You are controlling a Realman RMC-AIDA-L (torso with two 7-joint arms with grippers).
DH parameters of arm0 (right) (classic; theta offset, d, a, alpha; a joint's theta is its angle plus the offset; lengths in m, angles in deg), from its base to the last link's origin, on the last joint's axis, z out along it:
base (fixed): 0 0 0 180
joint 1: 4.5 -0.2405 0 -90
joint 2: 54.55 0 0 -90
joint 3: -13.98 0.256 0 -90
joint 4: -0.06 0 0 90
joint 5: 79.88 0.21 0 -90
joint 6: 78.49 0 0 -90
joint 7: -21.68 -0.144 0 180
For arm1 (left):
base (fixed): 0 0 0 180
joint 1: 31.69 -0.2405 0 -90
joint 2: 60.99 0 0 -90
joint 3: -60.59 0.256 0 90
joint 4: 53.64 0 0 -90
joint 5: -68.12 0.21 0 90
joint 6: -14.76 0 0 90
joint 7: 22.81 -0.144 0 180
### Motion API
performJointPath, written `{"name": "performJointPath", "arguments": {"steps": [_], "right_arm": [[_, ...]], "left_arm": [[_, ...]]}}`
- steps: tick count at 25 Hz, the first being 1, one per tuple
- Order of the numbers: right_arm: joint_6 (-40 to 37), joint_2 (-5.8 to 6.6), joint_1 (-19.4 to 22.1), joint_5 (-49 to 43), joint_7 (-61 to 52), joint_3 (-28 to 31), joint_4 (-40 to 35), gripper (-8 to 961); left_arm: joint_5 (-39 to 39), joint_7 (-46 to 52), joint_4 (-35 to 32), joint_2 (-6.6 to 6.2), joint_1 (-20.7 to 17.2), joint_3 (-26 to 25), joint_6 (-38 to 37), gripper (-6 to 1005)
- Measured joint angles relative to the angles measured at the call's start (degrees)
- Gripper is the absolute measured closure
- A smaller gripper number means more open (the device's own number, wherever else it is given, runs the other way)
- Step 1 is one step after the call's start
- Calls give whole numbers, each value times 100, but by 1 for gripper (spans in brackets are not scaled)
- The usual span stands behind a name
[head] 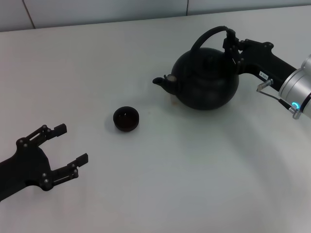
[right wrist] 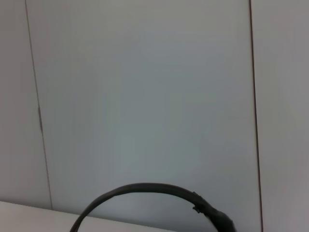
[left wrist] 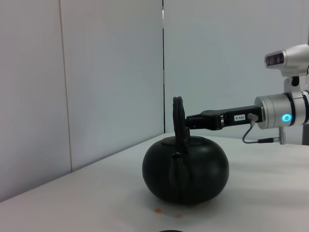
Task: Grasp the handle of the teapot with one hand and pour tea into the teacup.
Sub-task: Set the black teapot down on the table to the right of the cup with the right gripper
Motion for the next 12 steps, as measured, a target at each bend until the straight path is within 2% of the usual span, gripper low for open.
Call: {"name": "performJointPath", "arguments": {"steps": [12], "right_arm": [[19,0,-28,1,4,0,0,797]], "left_arm": [[-2,7,2,9,-3,-10,13,140]]}}
